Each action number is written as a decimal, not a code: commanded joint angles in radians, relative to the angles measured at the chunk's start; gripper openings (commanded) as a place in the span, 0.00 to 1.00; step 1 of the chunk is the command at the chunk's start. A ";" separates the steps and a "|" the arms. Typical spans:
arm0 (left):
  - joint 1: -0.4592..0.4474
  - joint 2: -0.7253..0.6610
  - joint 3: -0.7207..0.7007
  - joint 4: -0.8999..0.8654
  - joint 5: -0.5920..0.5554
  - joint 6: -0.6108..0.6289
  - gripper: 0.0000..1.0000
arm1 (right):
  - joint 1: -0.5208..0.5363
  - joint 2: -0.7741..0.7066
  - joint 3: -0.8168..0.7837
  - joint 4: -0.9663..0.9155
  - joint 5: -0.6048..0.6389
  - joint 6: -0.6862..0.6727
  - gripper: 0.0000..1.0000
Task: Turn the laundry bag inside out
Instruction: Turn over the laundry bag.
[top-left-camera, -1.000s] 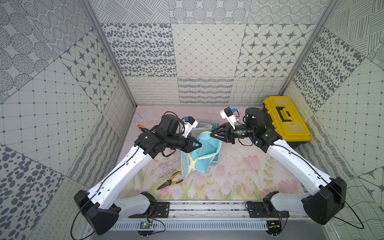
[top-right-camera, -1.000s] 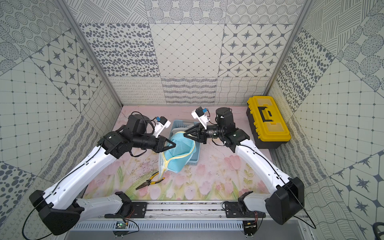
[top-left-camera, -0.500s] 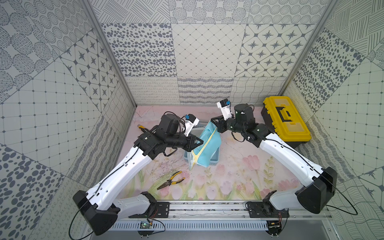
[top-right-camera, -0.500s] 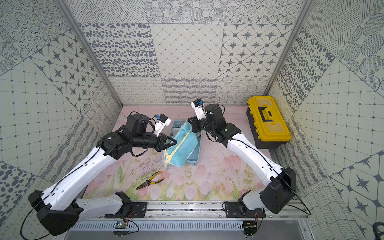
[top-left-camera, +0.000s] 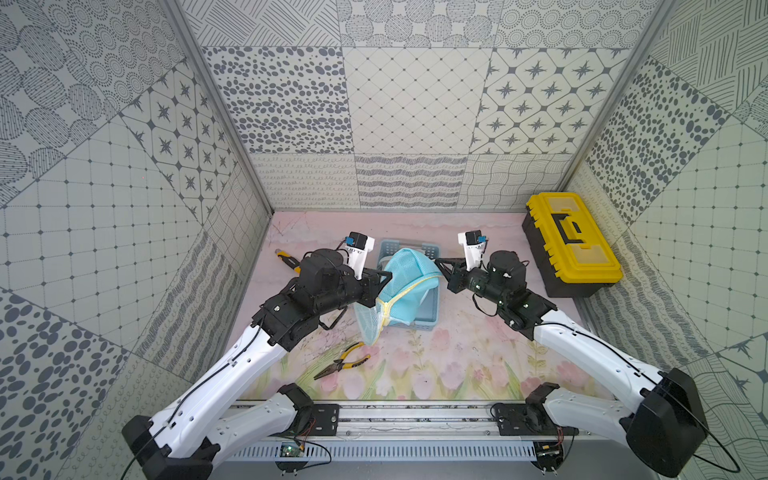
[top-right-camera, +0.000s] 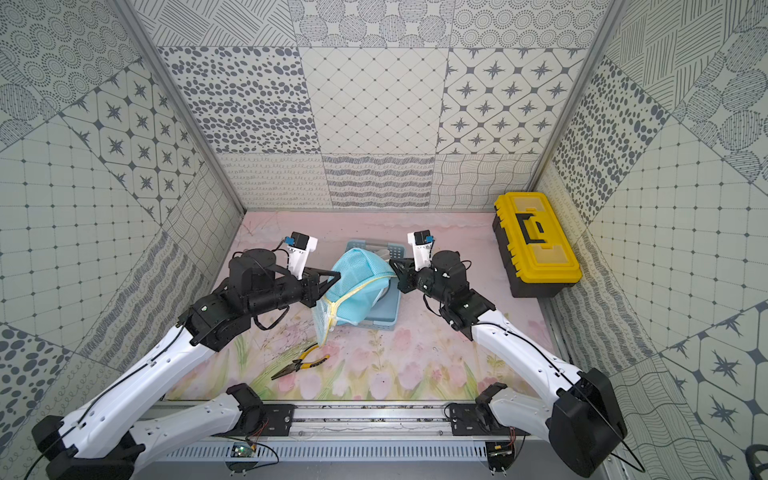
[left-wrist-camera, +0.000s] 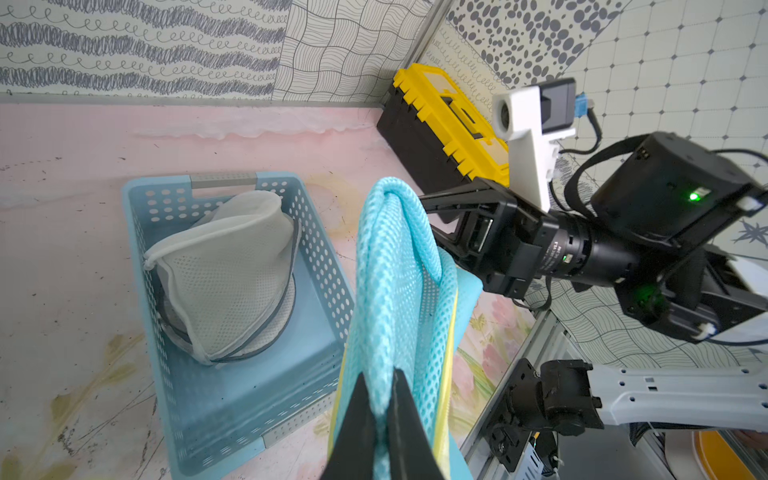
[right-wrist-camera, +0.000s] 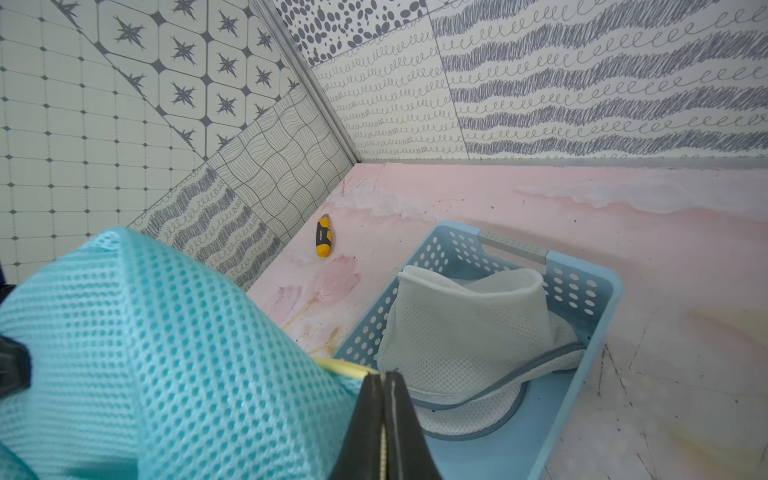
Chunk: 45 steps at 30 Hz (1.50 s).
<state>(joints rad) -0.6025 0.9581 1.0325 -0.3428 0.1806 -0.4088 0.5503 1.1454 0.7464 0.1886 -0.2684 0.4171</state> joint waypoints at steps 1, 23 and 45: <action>0.001 -0.062 -0.136 0.532 -0.152 -0.079 0.00 | -0.039 0.010 -0.085 0.138 -0.034 0.095 0.00; -0.031 0.056 -0.145 0.760 -0.445 0.002 0.00 | 0.203 0.161 0.347 -0.125 -0.088 0.161 0.69; -0.055 0.037 -0.135 0.707 -0.490 -0.020 0.00 | 0.258 0.311 0.417 -0.256 0.129 0.107 0.00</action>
<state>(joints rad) -0.6579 1.0138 0.8726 0.2928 -0.2951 -0.4175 0.8165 1.4532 1.1851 -0.0696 -0.1459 0.5529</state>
